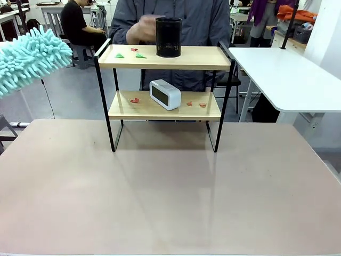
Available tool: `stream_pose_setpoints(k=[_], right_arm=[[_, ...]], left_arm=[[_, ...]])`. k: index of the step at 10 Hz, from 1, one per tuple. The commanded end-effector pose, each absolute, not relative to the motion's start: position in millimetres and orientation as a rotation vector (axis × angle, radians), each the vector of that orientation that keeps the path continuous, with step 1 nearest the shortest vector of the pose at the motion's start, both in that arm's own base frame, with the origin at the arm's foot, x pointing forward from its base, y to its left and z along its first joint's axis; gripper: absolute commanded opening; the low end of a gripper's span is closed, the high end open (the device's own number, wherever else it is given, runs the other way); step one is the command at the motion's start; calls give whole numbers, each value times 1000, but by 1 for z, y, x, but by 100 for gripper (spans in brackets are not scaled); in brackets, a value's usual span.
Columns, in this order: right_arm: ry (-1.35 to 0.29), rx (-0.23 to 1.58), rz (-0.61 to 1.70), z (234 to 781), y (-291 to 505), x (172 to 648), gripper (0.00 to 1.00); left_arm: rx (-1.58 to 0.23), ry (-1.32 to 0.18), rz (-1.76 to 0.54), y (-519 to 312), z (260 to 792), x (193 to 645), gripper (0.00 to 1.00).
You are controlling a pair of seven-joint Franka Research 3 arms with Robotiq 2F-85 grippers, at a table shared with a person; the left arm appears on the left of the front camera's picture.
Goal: Clean the shelf.
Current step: Clean the specific tier of the Shelf with the Duster once objects are removed.
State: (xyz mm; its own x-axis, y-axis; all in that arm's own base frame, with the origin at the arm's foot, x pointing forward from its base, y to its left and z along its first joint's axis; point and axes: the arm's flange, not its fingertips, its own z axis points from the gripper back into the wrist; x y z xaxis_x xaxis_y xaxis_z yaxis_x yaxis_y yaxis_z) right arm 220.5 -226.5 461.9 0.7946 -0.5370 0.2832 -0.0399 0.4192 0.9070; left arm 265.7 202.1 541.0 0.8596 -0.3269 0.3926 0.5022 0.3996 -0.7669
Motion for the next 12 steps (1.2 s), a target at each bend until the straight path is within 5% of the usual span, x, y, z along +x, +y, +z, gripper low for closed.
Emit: stream_pose_setpoints(k=[1, 12], right_arm=[[-627, 1115, -315, 464, -228, 223, 100], [-627, 1115, -315, 464, -228, 223, 100]], left_arm=[[-1054, -210, -542, 203, 542, 263, 0], [-1054, -210, -542, 203, 542, 263, 0]])
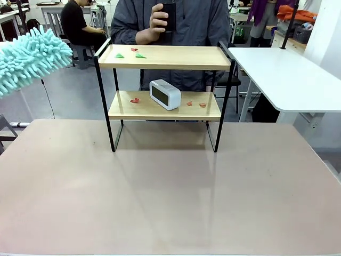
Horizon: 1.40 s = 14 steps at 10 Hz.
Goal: Clean the shelf.
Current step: Clean the specific tier of the Shelf with the Duster once objects are removed.
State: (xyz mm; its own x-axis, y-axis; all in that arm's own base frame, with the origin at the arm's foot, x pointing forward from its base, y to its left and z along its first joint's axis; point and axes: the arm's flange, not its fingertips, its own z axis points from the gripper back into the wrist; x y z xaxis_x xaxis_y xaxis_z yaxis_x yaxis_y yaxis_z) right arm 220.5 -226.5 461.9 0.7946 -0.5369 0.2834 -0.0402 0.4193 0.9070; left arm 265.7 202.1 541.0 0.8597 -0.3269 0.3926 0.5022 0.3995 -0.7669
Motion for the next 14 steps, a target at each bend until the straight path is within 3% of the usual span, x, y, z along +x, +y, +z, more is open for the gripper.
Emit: stream_pose_setpoints(k=[1, 3, 6, 8, 9, 10, 12, 14], right_arm=[[-627, 1115, -315, 464, -228, 223, 100], [-627, 1115, -315, 464, -228, 223, 100], [-627, 1115, -315, 464, -228, 223, 100], [-627, 1115, -315, 464, -228, 223, 100], [-627, 1115, -315, 464, -228, 223, 100], [-627, 1115, -315, 464, -228, 223, 100], [-627, 1115, -315, 464, -228, 223, 100], [-627, 1115, -315, 464, -228, 223, 100]], left_arm=[[-1035, -190, -528, 202, 541, 266, 11], [-1119, -232, -506, 165, 600, 261, 11], [-963, -176, -317, 93, 673, 274, 11], [-793, -203, -216, 39, 690, 308, 11], [-789, -194, -183, 20, 690, 323, 11], [-815, -266, -235, 12, 691, 324, 11], [-811, -217, -234, 27, 699, 307, 11], [-711, -269, -196, -14, 689, 326, 11]])
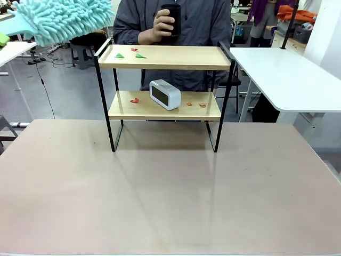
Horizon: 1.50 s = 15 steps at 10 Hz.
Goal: Clean the shelf.
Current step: Clean the specific tier of the Shelf with the Duster once objects are removed.
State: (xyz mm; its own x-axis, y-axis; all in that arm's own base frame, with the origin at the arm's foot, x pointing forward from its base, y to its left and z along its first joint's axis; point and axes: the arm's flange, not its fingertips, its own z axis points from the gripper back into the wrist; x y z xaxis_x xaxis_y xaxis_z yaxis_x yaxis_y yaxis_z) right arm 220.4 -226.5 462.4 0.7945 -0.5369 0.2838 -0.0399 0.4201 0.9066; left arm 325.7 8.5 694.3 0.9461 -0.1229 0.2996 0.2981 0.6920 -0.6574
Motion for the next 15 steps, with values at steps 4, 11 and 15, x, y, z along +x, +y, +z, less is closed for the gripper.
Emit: stream_pose_setpoints(k=[4, 11, 15], right_arm=[[-627, 1115, -315, 464, -228, 223, 100], [-627, 1115, -315, 464, -228, 223, 100], [-627, 1115, -315, 464, -228, 223, 100]], left_arm=[[-590, -327, -40, -77, 685, 348, 11], [-469, -323, 23, -133, 658, 366, 11], [-468, -248, -85, -148, 654, 376, 11]])
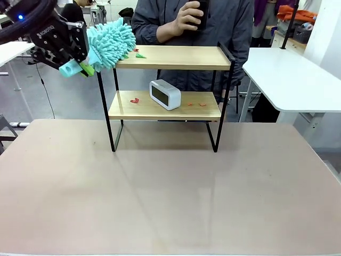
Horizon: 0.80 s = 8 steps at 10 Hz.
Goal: Clean the shelf.
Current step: Clean the specific tier of the Shelf with the Duster once objects are removed.
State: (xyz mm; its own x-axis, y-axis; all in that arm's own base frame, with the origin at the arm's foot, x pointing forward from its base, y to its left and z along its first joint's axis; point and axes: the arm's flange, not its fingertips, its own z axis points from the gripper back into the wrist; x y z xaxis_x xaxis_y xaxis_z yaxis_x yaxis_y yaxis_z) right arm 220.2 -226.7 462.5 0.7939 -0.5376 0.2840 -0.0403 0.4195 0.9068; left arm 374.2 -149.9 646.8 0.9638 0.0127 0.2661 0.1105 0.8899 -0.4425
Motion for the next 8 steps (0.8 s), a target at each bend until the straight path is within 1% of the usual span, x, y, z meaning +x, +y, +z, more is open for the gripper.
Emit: stream_pose_setpoints(k=[1, 3, 4, 5, 7, 8], right_arm=[[-627, 1115, -315, 464, -228, 223, 100], [-627, 1115, -315, 464, -228, 223, 100], [-627, 1115, -315, 464, -228, 223, 100], [-627, 1115, -315, 464, -228, 223, 100], [-627, 1115, -315, 464, -228, 223, 100], [-627, 1115, -315, 464, -228, 223, 100]], left_arm=[[-479, -249, -110, -150, 655, 377, 11], [-497, -208, -227, -151, 654, 377, 11], [-468, -185, -298, -153, 653, 377, 11], [-477, -137, -387, -152, 652, 374, 11], [-536, -64, -594, -147, 656, 365, 11], [-586, 20, -725, -142, 658, 361, 11]])
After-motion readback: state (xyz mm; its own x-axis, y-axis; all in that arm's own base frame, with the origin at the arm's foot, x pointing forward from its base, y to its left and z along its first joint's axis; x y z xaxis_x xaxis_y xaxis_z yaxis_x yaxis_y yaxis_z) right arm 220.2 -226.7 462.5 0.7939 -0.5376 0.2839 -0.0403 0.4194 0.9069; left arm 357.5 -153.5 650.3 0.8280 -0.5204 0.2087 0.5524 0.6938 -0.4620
